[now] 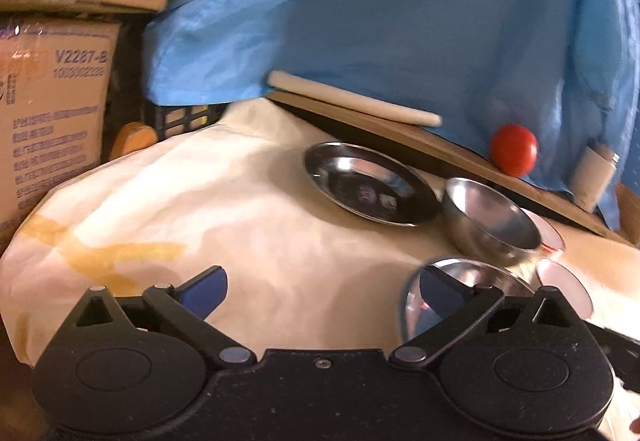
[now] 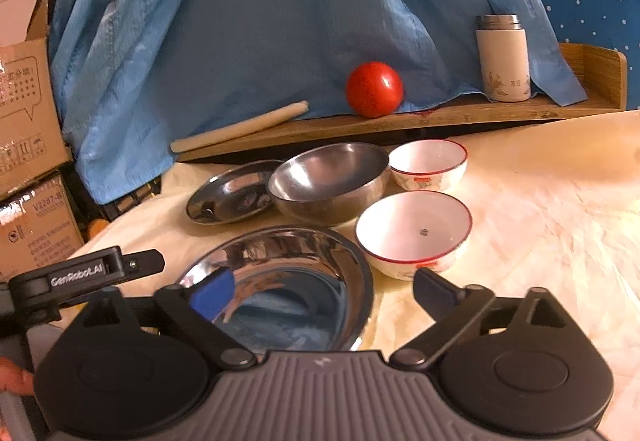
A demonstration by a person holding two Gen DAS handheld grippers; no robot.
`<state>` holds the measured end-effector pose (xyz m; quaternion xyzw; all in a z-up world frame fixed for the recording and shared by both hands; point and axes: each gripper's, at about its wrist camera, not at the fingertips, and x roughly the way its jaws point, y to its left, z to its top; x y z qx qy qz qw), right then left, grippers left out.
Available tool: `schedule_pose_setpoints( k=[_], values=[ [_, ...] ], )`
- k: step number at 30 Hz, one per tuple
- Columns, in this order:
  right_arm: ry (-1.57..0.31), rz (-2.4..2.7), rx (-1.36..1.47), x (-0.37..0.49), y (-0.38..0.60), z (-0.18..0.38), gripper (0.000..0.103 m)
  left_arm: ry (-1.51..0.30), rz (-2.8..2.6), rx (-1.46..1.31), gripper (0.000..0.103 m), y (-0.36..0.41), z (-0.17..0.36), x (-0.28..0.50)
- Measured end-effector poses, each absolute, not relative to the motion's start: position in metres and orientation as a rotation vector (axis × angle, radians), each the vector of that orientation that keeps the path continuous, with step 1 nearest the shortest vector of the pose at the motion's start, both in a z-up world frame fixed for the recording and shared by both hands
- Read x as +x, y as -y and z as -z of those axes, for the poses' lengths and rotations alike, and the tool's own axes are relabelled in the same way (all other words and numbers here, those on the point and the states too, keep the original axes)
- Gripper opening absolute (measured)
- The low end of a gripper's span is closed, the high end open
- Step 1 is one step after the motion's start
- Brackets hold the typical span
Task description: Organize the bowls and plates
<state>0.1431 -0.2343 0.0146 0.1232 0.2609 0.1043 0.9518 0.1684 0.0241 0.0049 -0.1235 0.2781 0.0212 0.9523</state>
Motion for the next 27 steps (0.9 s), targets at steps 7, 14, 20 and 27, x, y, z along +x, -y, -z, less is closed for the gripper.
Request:
schedule_pose_setpoints(
  k=[7, 14, 20, 27],
  values=[
    [-0.515, -0.291, 0.241, 0.157, 0.223, -0.02, 0.103, -0.575, -0.034, -0.284, 0.102, -0.049, -0.014, 0.198],
    [-0.497, -0.384, 0.261, 0.183, 0.21, -0.031, 0.103, -0.602, 0.014, -0.248, 0.102, -0.066, -0.028, 0.251],
    [-0.515, -0.449, 0.289, 0.209, 0.199, -0.032, 0.103, -0.658, 0.023, -0.171, 0.102, -0.073, -0.024, 0.297],
    [-0.573, -0.454, 0.263, 0.238, 0.171, -0.027, 0.103, -0.712, 0.055, -0.096, 0.102, -0.068, -0.013, 0.331]
  ],
)
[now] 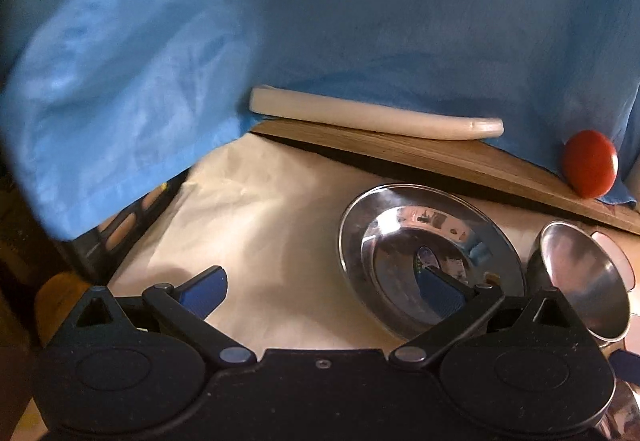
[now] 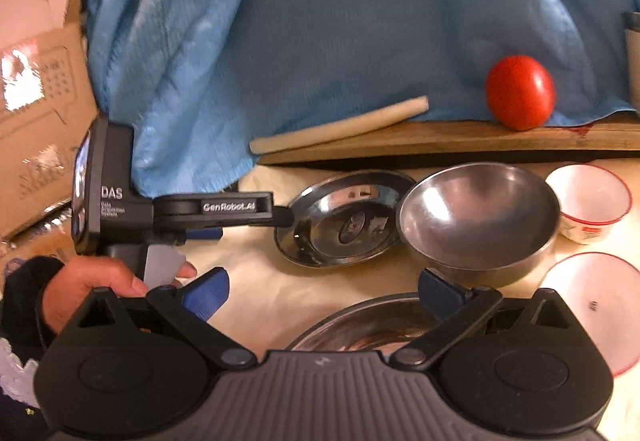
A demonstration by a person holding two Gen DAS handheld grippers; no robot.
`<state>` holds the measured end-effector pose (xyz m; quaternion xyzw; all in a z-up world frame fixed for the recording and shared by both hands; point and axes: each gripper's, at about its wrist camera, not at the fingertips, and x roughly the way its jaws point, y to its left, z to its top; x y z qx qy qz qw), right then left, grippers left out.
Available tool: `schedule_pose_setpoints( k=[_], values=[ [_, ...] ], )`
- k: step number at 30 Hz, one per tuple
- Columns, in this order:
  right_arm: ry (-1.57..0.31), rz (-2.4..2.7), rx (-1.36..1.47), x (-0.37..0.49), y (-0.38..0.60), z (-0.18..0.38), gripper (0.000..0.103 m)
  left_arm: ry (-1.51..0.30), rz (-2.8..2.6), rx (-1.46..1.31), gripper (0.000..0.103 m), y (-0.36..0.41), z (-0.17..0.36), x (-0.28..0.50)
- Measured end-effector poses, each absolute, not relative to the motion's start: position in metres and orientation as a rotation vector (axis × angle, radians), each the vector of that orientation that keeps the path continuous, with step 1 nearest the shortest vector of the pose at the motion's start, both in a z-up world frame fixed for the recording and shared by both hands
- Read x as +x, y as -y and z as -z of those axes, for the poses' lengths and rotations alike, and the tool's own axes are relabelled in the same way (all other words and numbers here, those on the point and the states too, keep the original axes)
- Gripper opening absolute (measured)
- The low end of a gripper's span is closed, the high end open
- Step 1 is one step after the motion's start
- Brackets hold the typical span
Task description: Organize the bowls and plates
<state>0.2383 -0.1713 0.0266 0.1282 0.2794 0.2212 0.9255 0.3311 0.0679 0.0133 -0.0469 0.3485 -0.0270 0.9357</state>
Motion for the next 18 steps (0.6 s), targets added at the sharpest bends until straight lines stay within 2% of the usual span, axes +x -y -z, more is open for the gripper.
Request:
schedule_pose_setpoints(
  k=[11, 18],
  values=[
    [-0.659, -0.426, 0.318, 0.275, 0.156, -0.014, 0.102, -0.747, 0.058, -0.1, 0.102, -0.07, -0.001, 0.366],
    [-0.69, -0.384, 0.337, 0.288, 0.153, -0.007, 0.094, -0.74, 0.082, -0.122, 0.102, -0.074, 0.003, 0.374]
  ],
)
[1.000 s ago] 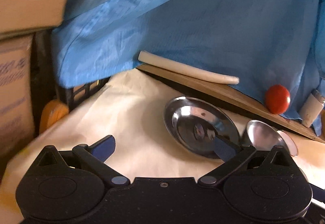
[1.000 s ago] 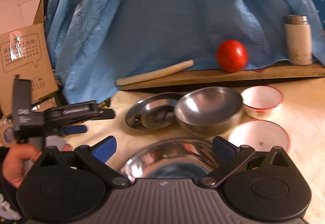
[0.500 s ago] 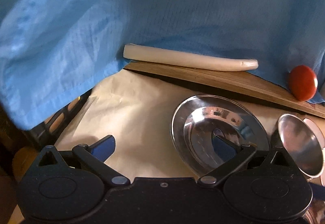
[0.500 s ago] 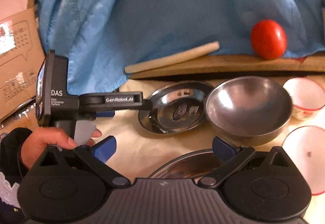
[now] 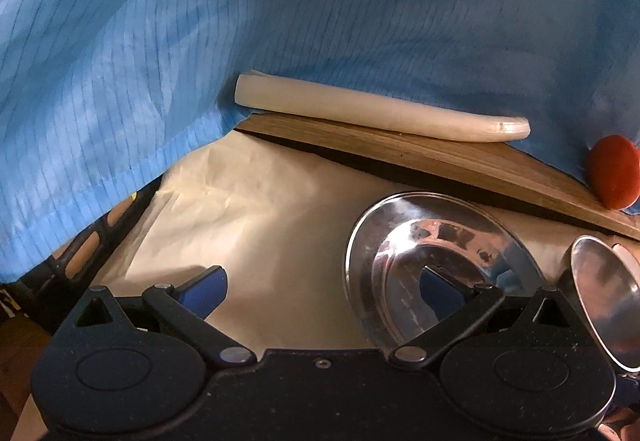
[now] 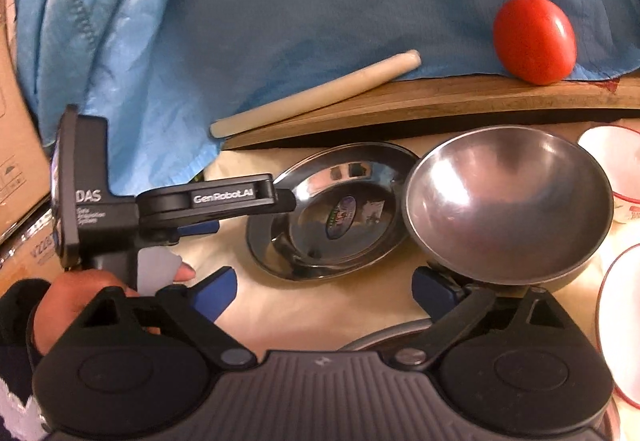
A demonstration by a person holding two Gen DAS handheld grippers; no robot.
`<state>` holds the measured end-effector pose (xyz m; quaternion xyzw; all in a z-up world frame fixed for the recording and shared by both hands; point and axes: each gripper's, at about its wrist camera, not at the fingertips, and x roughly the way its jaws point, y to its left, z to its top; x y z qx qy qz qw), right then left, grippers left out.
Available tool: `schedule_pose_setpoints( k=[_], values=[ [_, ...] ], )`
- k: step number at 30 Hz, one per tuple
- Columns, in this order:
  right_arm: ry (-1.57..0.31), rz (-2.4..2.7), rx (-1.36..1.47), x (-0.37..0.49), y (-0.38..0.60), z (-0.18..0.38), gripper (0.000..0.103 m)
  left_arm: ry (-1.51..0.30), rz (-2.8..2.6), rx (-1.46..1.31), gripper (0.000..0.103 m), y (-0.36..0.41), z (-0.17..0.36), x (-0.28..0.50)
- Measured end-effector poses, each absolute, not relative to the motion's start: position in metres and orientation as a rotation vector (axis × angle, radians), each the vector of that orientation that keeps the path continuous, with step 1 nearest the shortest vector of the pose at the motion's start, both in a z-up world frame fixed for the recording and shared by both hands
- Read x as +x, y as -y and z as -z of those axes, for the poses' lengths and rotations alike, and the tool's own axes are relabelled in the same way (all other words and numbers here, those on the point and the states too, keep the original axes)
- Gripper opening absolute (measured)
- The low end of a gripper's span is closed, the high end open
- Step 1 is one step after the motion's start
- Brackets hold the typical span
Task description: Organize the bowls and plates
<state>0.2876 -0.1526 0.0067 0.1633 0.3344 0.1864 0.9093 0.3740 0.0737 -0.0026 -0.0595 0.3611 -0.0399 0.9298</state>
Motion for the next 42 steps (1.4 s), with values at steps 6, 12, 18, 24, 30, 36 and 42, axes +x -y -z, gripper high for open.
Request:
schedule_pose_setpoints(
  k=[6, 12, 18, 24, 30, 36, 42],
  values=[
    [-0.69, -0.338, 0.361, 0.292, 0.155, -0.004, 0.081, -0.723, 0.112, -0.15, 0.085, -0.076, 0.003, 0.375],
    [-0.69, -0.315, 0.376, 0.294, 0.156, -0.004, 0.066, -0.722, 0.14, -0.179, 0.062, -0.077, 0.003, 0.374],
    [-0.688, -0.305, 0.386, 0.296, 0.156, -0.004, 0.054, -0.726, 0.137, -0.188, 0.039, -0.078, 0.002, 0.373],
    [-0.696, -0.292, 0.382, 0.3, 0.156, 0.001, 0.039, -0.732, 0.155, -0.203, 0.019, -0.078, 0.0, 0.371],
    [-0.697, -0.278, 0.372, 0.303, 0.156, 0.003, 0.031, -0.73, 0.14, -0.21, 0.019, -0.08, -0.002, 0.365],
    [-0.696, -0.283, 0.36, 0.301, 0.153, 0.001, 0.031, -0.71, 0.104, -0.172, 0.019, -0.077, -0.006, 0.347],
    [-0.696, -0.306, 0.355, 0.296, 0.152, -0.003, 0.031, -0.677, 0.065, -0.139, 0.019, -0.079, -0.012, 0.324]
  ],
)
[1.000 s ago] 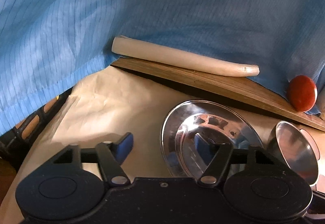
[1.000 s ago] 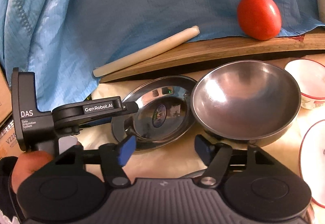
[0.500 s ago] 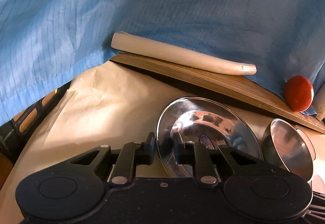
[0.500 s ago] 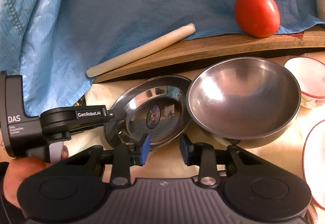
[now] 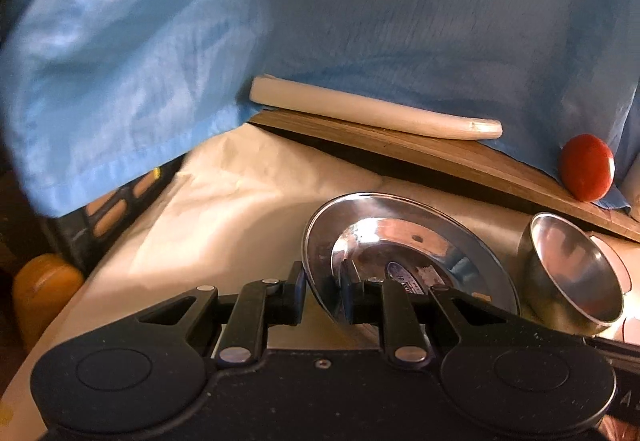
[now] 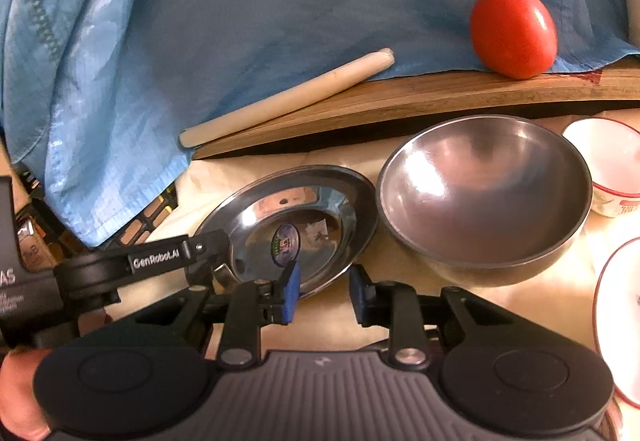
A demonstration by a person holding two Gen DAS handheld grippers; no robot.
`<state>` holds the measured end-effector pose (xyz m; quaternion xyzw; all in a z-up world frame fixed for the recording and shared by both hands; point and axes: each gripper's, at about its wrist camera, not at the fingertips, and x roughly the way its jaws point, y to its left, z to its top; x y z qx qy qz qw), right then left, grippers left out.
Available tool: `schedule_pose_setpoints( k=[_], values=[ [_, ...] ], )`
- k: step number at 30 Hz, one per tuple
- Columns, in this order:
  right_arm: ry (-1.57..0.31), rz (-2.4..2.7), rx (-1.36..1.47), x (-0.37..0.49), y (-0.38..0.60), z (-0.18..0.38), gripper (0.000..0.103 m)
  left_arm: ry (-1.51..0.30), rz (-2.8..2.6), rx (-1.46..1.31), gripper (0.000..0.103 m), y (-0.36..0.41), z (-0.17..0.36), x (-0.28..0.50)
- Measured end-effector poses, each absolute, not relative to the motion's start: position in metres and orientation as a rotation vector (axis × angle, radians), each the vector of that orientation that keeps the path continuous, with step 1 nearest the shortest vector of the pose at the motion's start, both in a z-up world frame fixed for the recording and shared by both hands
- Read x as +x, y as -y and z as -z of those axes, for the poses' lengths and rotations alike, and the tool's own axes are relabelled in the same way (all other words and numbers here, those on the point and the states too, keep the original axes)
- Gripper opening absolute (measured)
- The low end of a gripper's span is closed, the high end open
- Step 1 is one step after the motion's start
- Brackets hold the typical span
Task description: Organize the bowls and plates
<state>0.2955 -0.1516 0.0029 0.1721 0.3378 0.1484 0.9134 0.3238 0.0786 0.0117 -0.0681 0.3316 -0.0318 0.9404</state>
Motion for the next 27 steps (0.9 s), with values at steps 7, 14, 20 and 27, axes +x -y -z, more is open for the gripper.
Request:
schedule_pose_setpoints(
  k=[7, 14, 20, 27],
  values=[
    [-0.696, -0.349, 0.313, 0.281, 0.14, -0.001, 0.031, -0.66, 0.013, -0.129, 0.02, -0.09, -0.016, 0.299],
    [-0.658, -0.379, 0.274, 0.267, 0.136, -0.007, 0.031, -0.61, -0.018, -0.111, 0.02, -0.091, -0.026, 0.277],
    [-0.601, -0.363, 0.245, 0.251, 0.141, -0.017, 0.016, -0.564, -0.008, -0.088, 0.017, -0.081, -0.036, 0.262],
    [-0.561, -0.391, 0.2, 0.233, 0.137, -0.027, 0.011, -0.578, 0.033, -0.066, 0.015, -0.059, -0.033, 0.258]
  ],
)
